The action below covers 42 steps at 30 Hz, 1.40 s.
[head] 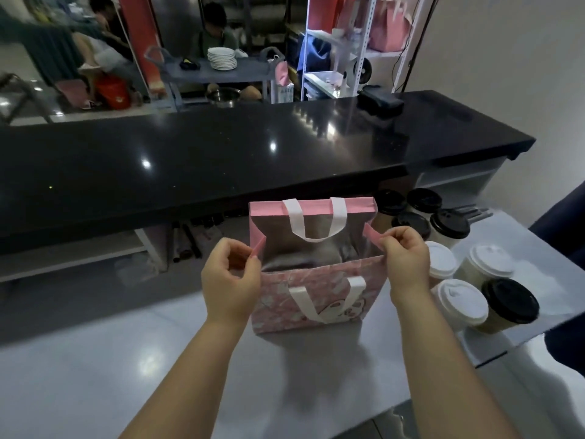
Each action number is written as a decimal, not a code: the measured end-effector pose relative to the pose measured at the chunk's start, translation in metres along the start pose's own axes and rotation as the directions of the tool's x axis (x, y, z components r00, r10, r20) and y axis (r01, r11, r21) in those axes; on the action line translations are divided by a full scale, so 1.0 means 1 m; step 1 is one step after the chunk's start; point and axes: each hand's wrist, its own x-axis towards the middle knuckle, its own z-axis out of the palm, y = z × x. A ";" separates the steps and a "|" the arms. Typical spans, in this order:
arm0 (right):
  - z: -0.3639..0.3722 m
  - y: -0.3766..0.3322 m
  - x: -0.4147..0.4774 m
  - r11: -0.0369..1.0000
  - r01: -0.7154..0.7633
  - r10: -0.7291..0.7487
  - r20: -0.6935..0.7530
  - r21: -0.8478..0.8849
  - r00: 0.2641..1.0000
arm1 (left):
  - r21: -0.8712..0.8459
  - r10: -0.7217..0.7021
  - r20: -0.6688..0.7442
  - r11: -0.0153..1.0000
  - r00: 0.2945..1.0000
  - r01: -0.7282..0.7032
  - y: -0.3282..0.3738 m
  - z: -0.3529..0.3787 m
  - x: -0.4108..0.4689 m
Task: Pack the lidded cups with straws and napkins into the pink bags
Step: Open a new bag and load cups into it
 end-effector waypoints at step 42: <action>-0.141 0.063 0.128 0.475 0.447 0.151 0.571 -0.758 0.807 | 0.749 -0.344 0.589 0.571 0.731 -0.335 0.081 0.293 -0.058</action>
